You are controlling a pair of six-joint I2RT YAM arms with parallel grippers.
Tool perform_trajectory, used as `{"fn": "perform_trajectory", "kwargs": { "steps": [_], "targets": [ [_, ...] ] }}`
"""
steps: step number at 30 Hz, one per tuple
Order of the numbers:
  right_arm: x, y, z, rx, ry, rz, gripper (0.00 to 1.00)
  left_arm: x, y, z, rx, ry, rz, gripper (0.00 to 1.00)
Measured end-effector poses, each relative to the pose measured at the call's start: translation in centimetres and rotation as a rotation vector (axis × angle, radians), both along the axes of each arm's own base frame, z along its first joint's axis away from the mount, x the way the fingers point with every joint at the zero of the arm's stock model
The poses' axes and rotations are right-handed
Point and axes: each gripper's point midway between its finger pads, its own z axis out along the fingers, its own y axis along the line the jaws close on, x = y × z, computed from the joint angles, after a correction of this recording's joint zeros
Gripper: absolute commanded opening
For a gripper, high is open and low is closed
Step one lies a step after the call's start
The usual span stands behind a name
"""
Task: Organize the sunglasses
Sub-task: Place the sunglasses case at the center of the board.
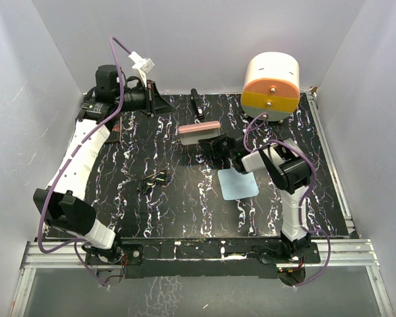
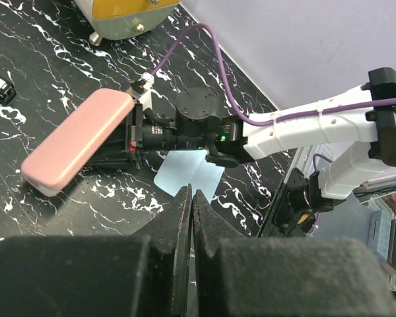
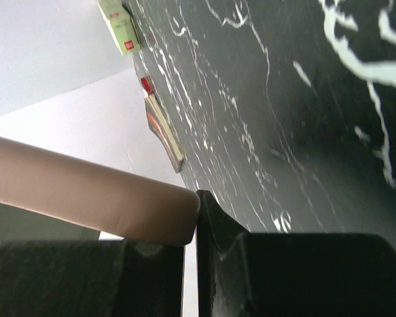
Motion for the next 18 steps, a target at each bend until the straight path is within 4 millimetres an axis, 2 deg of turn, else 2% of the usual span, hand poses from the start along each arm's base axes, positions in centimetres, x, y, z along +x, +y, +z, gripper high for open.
{"fn": "perform_trajectory", "kwargs": {
  "steps": [6, 13, 18],
  "targets": [
    [1.3, 1.1, -1.1, 0.007, 0.029, -0.023, 0.08, -0.2, 0.1, 0.2, 0.003, -0.01, 0.006, 0.0],
    [1.6, 3.7, -1.4, 0.022, 0.04, -0.011, 0.08, -0.3, 0.2, 0.5, 0.004, -0.019, 0.008, 0.0],
    [1.6, 4.7, -1.8, 0.025, 0.043, -0.009, 0.08, -0.3, 0.3, 0.4, 0.007, -0.023, 0.01, 0.0]
  ]
}}
